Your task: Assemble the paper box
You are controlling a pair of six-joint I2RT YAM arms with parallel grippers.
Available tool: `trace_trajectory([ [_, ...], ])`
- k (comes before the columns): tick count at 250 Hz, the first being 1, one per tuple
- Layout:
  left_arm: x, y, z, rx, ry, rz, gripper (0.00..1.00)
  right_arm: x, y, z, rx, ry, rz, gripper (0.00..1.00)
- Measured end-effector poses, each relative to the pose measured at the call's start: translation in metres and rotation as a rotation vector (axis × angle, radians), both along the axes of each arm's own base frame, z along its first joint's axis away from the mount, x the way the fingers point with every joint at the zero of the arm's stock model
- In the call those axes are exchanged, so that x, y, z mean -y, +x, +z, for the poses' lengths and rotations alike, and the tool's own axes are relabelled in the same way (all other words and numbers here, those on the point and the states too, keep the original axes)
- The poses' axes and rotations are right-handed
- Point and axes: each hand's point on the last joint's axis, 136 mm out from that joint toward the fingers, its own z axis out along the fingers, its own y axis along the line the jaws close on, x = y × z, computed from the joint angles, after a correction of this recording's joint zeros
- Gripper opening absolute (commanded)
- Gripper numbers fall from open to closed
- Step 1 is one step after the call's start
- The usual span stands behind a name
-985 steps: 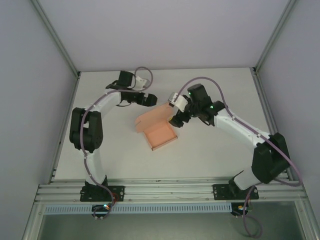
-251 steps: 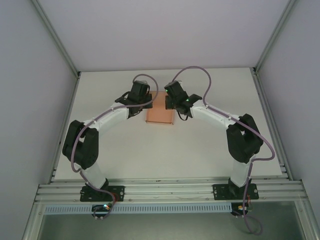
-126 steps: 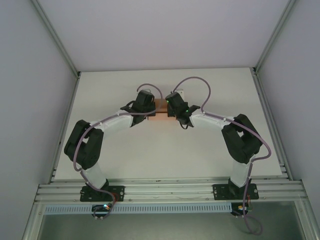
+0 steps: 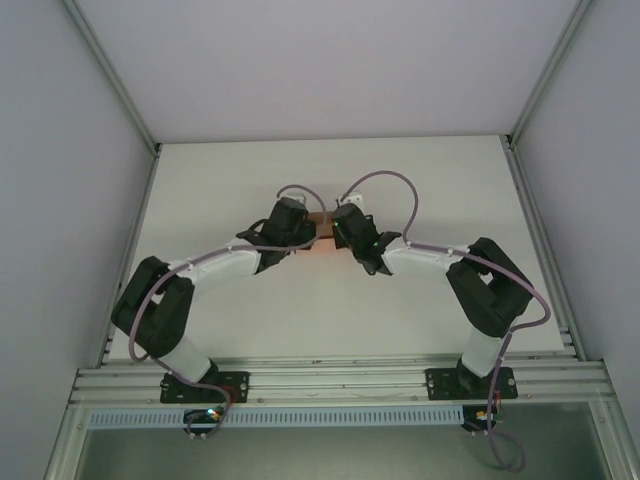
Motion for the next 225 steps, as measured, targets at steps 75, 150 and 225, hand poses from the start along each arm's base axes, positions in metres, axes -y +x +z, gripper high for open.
trace_trajectory([
  [75, 0.003, -0.021, 0.024, 0.005, 0.021, -0.04, 1.0, -0.003, -0.008, -0.001, 0.051, -0.022, -0.007, 0.02],
  [150, -0.016, -0.036, 0.087, 0.04, -0.042, -0.006, 1.0, -0.005, -0.014, -0.004, 0.112, -0.014, 0.021, 0.03],
  [225, -0.052, 0.015, 0.076, -0.077, -0.211, 0.112, 1.0, -0.009, -0.025, -0.009, 0.171, -0.015, 0.049, 0.06],
])
